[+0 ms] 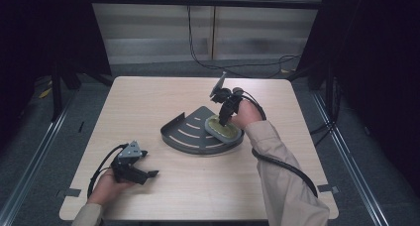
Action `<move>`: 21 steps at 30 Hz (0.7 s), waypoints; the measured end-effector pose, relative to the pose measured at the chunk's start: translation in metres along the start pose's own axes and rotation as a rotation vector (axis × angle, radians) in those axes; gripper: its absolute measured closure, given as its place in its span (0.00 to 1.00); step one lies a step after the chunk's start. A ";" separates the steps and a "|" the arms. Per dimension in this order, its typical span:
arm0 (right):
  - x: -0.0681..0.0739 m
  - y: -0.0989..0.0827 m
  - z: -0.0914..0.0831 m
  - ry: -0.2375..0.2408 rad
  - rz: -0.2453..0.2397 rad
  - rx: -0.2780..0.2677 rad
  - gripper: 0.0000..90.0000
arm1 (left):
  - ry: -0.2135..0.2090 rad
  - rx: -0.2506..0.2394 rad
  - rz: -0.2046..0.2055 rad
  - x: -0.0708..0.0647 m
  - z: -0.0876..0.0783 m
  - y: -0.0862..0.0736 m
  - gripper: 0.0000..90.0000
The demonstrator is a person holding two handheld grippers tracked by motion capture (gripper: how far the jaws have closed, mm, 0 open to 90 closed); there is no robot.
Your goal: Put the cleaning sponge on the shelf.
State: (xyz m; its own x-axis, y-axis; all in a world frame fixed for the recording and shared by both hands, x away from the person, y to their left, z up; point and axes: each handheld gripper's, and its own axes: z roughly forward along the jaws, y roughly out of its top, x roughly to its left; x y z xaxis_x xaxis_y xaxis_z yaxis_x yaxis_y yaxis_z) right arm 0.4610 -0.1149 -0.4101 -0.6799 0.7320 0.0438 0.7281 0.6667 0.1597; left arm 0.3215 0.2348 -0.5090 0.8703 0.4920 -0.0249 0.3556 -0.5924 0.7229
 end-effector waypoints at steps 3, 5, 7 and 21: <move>-0.001 -0.001 0.001 0.000 0.005 0.004 0.79 | -0.001 0.000 0.000 0.000 0.000 0.000 0.13; -0.001 -0.002 0.002 0.000 0.006 0.001 0.79 | -0.005 0.001 -0.002 0.000 0.000 0.000 0.13; -0.001 -0.002 0.003 0.000 0.006 0.005 0.79 | -0.005 0.000 -0.002 0.000 0.000 0.000 0.13; 0.000 -0.004 0.007 -0.003 0.014 0.003 0.79 | -0.001 0.000 0.001 0.000 0.000 0.000 0.13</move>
State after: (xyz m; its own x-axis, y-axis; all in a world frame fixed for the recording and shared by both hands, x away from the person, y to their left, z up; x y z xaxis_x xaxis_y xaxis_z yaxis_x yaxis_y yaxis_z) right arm 0.4590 -0.1167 -0.4179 -0.6695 0.7416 0.0431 0.7376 0.6568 0.1566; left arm 0.3216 0.2349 -0.5090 0.8708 0.4910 -0.0252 0.3552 -0.5928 0.7227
